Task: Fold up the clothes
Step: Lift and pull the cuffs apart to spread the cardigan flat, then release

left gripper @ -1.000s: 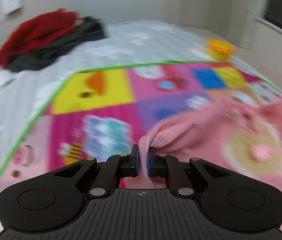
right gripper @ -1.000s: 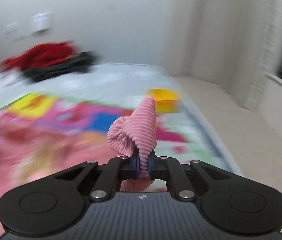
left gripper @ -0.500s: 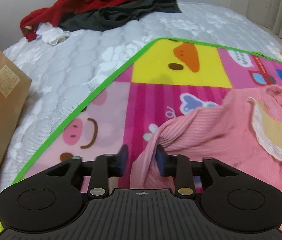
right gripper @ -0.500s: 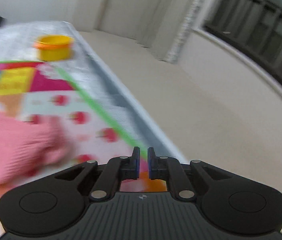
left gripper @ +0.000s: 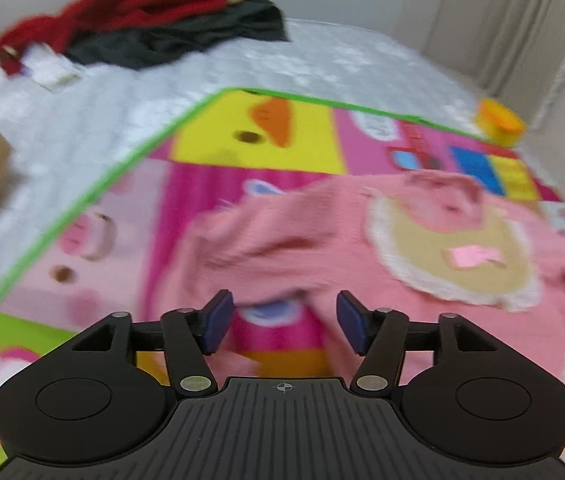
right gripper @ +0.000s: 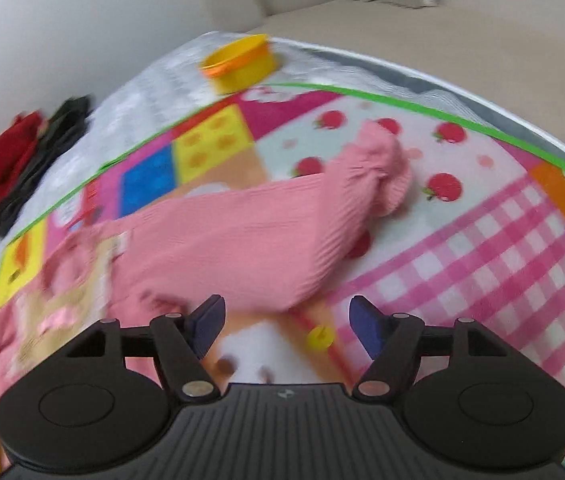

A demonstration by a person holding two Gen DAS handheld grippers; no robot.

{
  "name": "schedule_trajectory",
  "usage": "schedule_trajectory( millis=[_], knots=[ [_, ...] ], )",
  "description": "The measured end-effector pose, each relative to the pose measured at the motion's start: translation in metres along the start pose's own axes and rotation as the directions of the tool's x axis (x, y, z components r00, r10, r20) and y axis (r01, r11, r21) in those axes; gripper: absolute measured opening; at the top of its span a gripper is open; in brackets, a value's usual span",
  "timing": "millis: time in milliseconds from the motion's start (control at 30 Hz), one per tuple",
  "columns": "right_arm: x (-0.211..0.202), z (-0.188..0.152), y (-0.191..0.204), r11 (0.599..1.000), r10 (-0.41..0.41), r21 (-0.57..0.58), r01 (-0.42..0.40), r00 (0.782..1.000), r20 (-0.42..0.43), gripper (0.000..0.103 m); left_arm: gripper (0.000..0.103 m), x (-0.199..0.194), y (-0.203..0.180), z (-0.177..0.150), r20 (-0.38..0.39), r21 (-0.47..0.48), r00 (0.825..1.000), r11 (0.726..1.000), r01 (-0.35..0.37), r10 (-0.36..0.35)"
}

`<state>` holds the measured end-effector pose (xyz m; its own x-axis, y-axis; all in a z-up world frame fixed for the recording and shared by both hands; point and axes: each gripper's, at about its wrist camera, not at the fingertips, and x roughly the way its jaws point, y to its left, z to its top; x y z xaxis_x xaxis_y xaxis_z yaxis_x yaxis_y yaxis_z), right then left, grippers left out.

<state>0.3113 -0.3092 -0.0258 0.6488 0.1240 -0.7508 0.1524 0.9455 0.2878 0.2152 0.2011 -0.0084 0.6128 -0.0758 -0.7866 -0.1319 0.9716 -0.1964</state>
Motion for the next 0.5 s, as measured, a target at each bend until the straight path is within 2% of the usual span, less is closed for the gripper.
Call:
schedule_trajectory(
  millis=[67, 100, 133, 200, 267, 367, 467, 500],
  knots=[
    [0.02, 0.001, 0.002, 0.999, -0.031, 0.023, 0.03, 0.999, 0.026, 0.069, 0.067, 0.013, -0.006, -0.005, -0.044, -0.03, 0.996, 0.997, 0.072, -0.073],
    [0.03, 0.001, 0.003, 0.998, -0.047, 0.034, 0.045, 0.998, 0.038, 0.065, 0.067, 0.022, -0.009, -0.007, -0.069, -0.049, 0.992, 0.994, 0.101, -0.104],
    [0.039, 0.001, 0.004, 0.997, -0.063, 0.046, 0.06, 0.997, 0.051, 0.042, 0.067, 0.031, -0.012, -0.008, -0.086, -0.065, 0.989, 0.991, 0.117, -0.123],
    [0.048, 0.012, 0.008, 0.993, -0.12, 0.0, 0.121, 0.99, 0.079, 0.004, 0.067, 0.048, -0.019, -0.011, -0.107, -0.086, 0.984, 0.988, 0.131, -0.14],
    [0.046, 0.028, 0.003, 0.977, -0.207, -0.029, 0.213, 0.97, 0.129, 0.004, 0.067, 0.062, -0.023, -0.011, -0.108, -0.084, 0.986, 0.989, 0.122, -0.131],
    [0.043, 0.053, -0.005, 0.935, -0.329, -0.064, 0.349, 0.921, 0.209, 0.004, 0.067, 0.073, -0.026, -0.006, -0.082, -0.055, 0.993, 0.995, 0.08, -0.084],
    [0.021, 0.04, -0.009, 0.944, -0.274, -0.137, 0.301, 0.944, 0.183, 0.011, 0.067, 0.078, -0.025, 0.0, -0.057, -0.038, 0.998, 0.999, 0.016, -0.018],
    [0.013, 0.034, -0.01, 0.946, -0.252, -0.162, 0.279, 0.953, 0.17, 0.018, 0.067, 0.078, -0.024, 0.0, -0.058, -0.042, 0.998, 0.999, 0.006, -0.009]
  ],
)
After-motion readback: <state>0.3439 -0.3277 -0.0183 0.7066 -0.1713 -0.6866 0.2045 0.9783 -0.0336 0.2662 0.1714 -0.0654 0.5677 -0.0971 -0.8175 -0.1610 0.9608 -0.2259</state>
